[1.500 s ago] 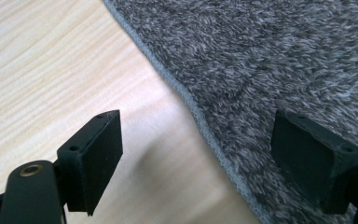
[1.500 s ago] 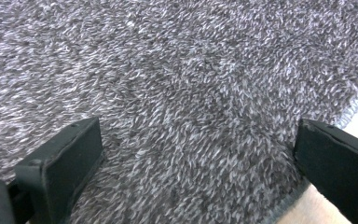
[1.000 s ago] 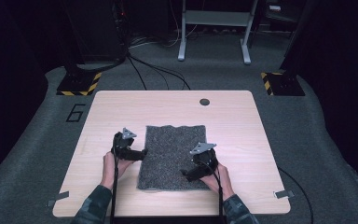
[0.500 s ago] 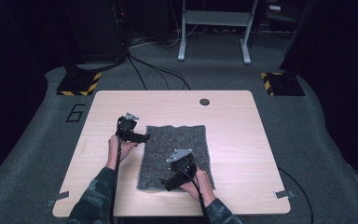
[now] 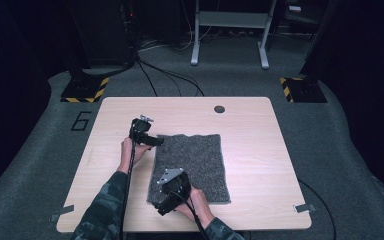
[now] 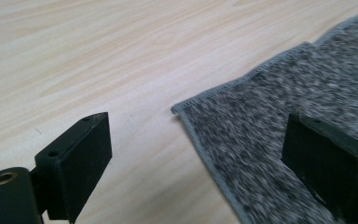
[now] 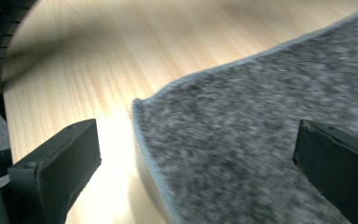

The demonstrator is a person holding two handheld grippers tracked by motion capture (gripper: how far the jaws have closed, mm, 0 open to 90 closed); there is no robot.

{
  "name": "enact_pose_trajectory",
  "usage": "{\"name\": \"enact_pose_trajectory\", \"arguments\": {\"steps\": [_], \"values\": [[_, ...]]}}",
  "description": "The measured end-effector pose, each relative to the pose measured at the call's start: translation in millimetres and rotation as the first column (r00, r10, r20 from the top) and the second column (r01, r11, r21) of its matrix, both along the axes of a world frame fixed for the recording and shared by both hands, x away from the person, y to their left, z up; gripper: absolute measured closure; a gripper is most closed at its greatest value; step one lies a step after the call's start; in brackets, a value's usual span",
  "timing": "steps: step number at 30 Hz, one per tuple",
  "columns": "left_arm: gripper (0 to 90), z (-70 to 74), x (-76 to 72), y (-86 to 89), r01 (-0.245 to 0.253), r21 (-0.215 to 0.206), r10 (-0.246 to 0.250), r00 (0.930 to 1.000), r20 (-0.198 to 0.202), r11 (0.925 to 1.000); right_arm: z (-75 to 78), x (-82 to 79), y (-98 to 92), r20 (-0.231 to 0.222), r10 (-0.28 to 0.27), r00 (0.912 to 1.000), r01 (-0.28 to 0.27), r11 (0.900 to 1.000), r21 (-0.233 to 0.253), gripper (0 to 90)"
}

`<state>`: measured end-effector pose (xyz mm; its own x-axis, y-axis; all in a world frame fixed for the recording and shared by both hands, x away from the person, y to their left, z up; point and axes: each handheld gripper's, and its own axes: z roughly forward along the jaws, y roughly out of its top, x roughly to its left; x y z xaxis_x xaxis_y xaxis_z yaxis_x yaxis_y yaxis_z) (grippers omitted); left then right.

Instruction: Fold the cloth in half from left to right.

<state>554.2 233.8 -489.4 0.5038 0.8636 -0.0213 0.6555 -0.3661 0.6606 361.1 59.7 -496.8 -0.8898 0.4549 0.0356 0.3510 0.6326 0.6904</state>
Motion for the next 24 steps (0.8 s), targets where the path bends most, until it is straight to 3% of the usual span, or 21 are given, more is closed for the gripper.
{"name": "enact_pose_trajectory", "arguments": {"steps": [5,10,19,24], "values": [[15.4,-7.9,9.9,-4.1,-0.004,0.015,0.005,0.9999,-0.010,0.9999,-3.2,-3.6,13.6,0.021,0.003,0.9998,-0.003,1.000,-0.001,4.9],[26.6,-12.1,17.0,-3.2,-0.016,0.024,0.016,0.9998,-0.009,0.9996,-5.3,-5.8,21.1,0.037,0.001,0.9993,-0.001,1.000,0.006,17.9],[39.9,-19.0,20.5,-0.8,-0.011,0.028,0.011,0.9999,-0.002,0.9995,-13.1,-12.8,39.8,0.061,0.038,0.9974,-0.034,0.998,-0.053,43.8],[48.1,-20.0,20.6,-2.9,0.007,0.035,-0.007,1.0000,0.001,0.9994,-15.8,-16.5,44.8,0.068,0.037,0.9970,-0.033,0.998,-0.060,55.7]]}}
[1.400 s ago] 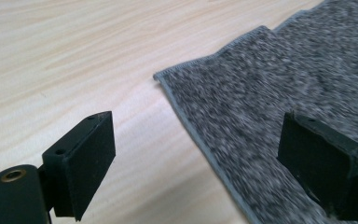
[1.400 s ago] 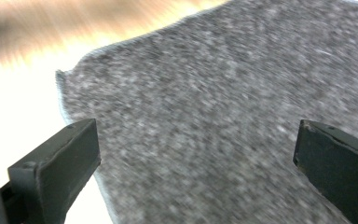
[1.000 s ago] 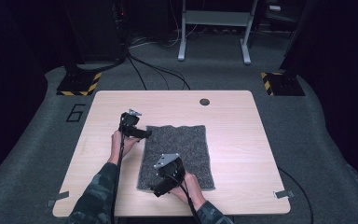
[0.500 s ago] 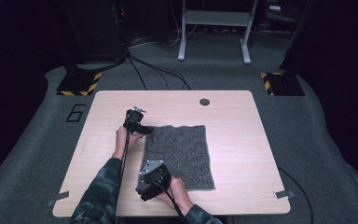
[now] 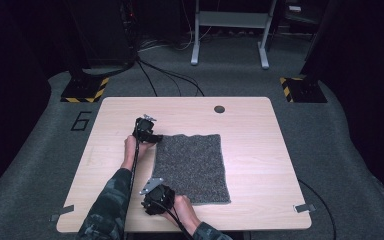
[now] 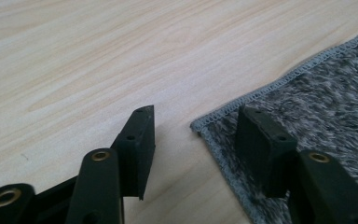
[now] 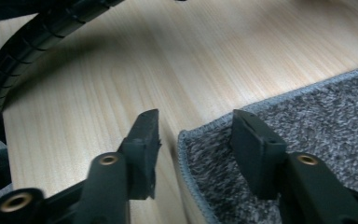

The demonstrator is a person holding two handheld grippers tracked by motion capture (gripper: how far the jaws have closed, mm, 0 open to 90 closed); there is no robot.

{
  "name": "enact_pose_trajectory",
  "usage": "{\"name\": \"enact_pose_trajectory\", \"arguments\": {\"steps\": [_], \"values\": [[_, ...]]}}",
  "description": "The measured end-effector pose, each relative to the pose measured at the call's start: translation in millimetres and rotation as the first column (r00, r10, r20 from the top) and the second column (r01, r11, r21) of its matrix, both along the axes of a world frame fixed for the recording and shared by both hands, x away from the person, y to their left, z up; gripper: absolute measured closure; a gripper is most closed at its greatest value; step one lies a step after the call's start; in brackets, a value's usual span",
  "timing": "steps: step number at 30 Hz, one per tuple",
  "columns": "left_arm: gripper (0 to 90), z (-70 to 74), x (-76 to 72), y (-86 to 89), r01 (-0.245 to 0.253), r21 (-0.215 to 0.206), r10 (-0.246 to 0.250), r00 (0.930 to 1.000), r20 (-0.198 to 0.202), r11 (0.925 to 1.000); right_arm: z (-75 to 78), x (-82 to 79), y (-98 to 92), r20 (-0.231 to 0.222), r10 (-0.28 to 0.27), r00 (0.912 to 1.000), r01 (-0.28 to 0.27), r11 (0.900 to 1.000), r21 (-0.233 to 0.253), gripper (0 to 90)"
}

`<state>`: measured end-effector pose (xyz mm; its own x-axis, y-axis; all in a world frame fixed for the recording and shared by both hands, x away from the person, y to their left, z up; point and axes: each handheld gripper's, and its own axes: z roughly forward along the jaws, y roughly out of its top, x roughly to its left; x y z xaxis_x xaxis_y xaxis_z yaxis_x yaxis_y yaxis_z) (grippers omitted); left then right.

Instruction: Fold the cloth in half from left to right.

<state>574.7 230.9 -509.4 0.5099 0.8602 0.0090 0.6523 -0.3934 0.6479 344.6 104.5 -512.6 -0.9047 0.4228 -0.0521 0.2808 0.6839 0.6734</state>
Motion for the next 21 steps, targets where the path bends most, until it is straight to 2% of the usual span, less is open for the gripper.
{"name": "enact_pose_trajectory", "arguments": {"steps": [1,2,4,5,7,13,14,16,17,20,21], "values": [[49.2,0.5,0.1,-0.4,0.005,0.001,-0.005,1.0000,-0.003,1.0000,-1.4,-0.3,0.8,0.010,-0.004,0.9999,0.004,1.000,0.003,57.1],[51.5,0.1,0.1,-1.4,0.009,-0.001,-0.009,0.9999,0.004,1.0000,-1.2,-0.9,0.9,-0.012,-0.010,0.9999,0.010,1.000,-0.010,59.7],[54.6,0.4,0.1,-2.2,0.012,0.001,-0.012,0.9999,0.005,0.9999,-1.5,-0.1,0.5,-0.008,-0.009,0.9999,0.009,1.000,-0.013,64.0],[56.8,0.3,-0.1,-3.1,0.012,0.001,-0.012,0.9999,0.008,0.9999,-2.6,-0.6,0.8,0.004,-0.024,0.9997,0.024,1.000,-0.001,66.4],[61.2,0.8,-0.2,-4.6,0.008,-0.001,-0.008,1.0000,0.004,1.0000,-3.0,0.5,-0.6,0.011,-0.014,0.9998,0.014,1.000,0.001,70.3],[74.7,1.0,-1.2,-10.6,0.011,0.001,-0.011,0.9999,0.006,0.9999,-3.1,-1.1,-1.5,-0.001,-0.023,0.9997,0.023,1.000,0.004,83.5],[78.1,1.2,-1.3,-11.7,0.014,0.003,-0.014,0.9999,0.007,0.9999,-4.3,-1.4,-1.2,0.009,-0.033,0.9994,0.033,0.999,0.019,85.0],[82.9,1.0,-1.6,-13.9,0.010,0.007,-0.010,0.9999,0.010,0.9999,-3.3,-1.1,-3.4,-0.007,-0.018,0.9998,0.018,1.000,0.002,86.8],[84.6,1.0,-1.7,-15.1,0.007,0.009,-0.007,0.9999,0.012,0.9999,-4.3,-1.8,-3.5,-0.002,-0.026,0.9997,0.026,1.000,0.015,87.3],[86.0,1.4,-2.3,-16.9,0.002,0.017,-0.002,0.9999,0.013,0.9999,-4.1,-2.8,-3.7,-0.007,-0.044,0.9990,0.045,0.999,0.023,88.1],[86.1,1.5,-2.5,-16.9,-0.001,0.016,0.001,0.9999,0.012,0.9999,-2.9,-2.5,-5.5,-0.013,-0.029,0.9995,0.029,1.000,0.012,88.3]]}}
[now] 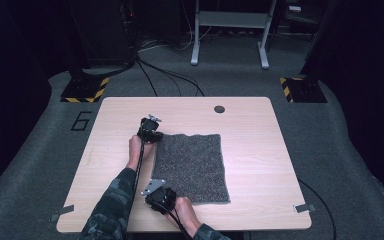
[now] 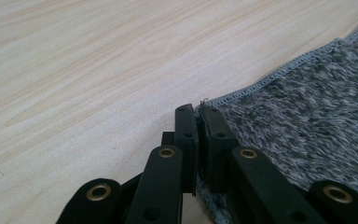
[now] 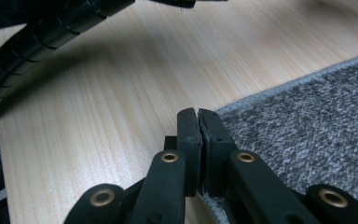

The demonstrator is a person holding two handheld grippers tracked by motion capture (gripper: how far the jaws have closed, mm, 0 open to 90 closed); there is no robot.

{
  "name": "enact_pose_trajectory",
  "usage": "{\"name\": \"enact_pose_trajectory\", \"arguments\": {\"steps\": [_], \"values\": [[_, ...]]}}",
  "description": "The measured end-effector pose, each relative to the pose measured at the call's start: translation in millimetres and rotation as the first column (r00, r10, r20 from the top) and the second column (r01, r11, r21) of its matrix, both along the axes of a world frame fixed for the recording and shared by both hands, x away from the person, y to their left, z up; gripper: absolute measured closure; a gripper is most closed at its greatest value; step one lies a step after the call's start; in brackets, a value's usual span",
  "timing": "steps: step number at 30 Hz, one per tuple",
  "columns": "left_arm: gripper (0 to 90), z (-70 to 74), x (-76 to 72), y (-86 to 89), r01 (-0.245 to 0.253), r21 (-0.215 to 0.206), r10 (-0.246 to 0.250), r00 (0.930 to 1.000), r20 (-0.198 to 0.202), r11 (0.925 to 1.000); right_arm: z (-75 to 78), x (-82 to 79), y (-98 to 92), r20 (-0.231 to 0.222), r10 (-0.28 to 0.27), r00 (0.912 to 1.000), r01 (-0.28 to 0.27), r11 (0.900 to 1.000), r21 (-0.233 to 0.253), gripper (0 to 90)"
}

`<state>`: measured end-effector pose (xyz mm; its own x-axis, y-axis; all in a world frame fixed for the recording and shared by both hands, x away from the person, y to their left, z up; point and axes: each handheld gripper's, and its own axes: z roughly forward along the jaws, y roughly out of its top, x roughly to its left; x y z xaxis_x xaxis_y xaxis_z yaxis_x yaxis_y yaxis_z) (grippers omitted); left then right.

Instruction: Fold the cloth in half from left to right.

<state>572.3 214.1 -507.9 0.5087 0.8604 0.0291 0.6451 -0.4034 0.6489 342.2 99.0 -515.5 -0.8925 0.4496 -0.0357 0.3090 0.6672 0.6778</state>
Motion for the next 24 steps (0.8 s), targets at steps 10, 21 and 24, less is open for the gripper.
{"name": "enact_pose_trajectory", "arguments": {"steps": [10,21,24], "values": [[86.6,14.1,-2.4,1.8,0.000,0.005,-0.001,0.9996,0.028,1.0000,13.5,-4.8,-9.7,0.026,-0.011,0.9996,0.010,0.998,0.064,88.7],[86.6,37.7,-2.4,-0.9,0.008,0.069,-0.011,0.9987,0.050,0.9976,30.7,-9.1,-12.4,0.072,-0.011,0.9973,0.002,0.992,0.125,88.8],[86.5,40.9,-0.7,1.0,0.004,0.073,-0.008,0.9988,0.048,0.9974,35.5,-10.2,-12.5,0.074,-0.009,0.9972,-0.001,0.990,0.140,88.8]]}}
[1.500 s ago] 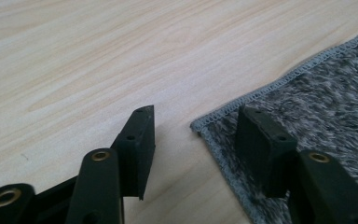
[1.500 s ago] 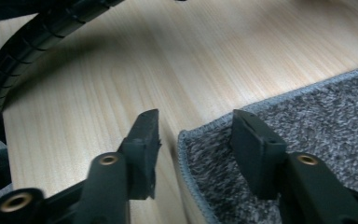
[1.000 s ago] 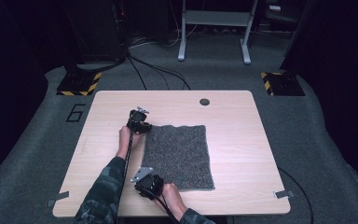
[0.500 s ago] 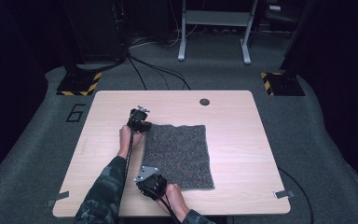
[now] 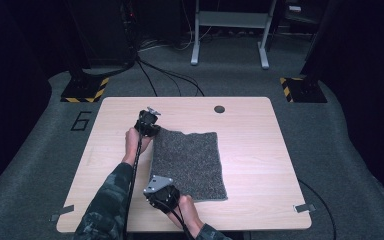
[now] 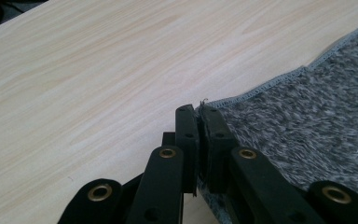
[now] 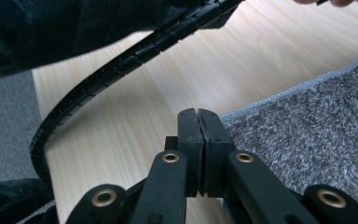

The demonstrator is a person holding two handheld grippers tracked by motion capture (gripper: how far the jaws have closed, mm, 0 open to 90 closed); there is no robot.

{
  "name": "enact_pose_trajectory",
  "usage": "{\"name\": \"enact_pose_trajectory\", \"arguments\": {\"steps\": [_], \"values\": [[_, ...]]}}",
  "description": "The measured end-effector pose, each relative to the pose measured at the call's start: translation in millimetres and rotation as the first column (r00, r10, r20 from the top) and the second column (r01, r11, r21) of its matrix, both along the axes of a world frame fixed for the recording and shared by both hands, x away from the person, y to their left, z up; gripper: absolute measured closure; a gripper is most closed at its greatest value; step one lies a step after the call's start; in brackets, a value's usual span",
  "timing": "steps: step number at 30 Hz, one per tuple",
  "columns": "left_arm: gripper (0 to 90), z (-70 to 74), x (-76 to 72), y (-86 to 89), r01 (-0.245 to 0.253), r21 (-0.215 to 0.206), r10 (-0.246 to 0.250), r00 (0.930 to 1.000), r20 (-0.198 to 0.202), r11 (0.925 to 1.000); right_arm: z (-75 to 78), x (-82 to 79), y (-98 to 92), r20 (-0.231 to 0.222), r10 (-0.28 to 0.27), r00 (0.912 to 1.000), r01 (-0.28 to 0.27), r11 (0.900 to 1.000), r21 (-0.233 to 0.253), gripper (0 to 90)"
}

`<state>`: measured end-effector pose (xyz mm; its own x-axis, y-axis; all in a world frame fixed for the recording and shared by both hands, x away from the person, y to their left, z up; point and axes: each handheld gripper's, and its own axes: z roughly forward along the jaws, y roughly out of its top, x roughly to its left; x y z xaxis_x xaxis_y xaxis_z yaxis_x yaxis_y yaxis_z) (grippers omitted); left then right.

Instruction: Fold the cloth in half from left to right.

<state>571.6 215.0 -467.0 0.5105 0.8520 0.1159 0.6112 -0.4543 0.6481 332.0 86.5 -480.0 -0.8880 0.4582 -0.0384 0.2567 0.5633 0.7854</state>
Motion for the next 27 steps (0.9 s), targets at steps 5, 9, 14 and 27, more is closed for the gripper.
{"name": "enact_pose_trajectory", "arguments": {"steps": [5,9,14,27], "values": [[86.5,8.3,2.7,-0.9,0.002,0.012,-0.002,1.0000,-0.001,0.9999,7.5,-0.8,-0.4,0.021,0.000,0.9998,-0.001,1.000,0.029,88.8],[86.5,13.6,3.6,-4.1,0.007,0.024,-0.006,1.0000,-0.007,0.9997,12.1,-0.9,-2.6,0.017,-0.017,0.9997,0.015,0.998,0.062,88.9],[86.5,23.2,5.9,-6.9,0.002,0.037,-0.002,1.0000,0.004,0.9993,19.7,-1.5,-6.3,0.040,-0.020,0.9990,0.017,0.997,0.080,88.9],[86.3,61.4,8.1,-8.7,0.005,0.151,-0.009,0.9996,0.028,0.9886,47.2,-4.0,-9.6,0.084,-0.025,0.9961,0.011,0.986,0.164,88.9]]}}
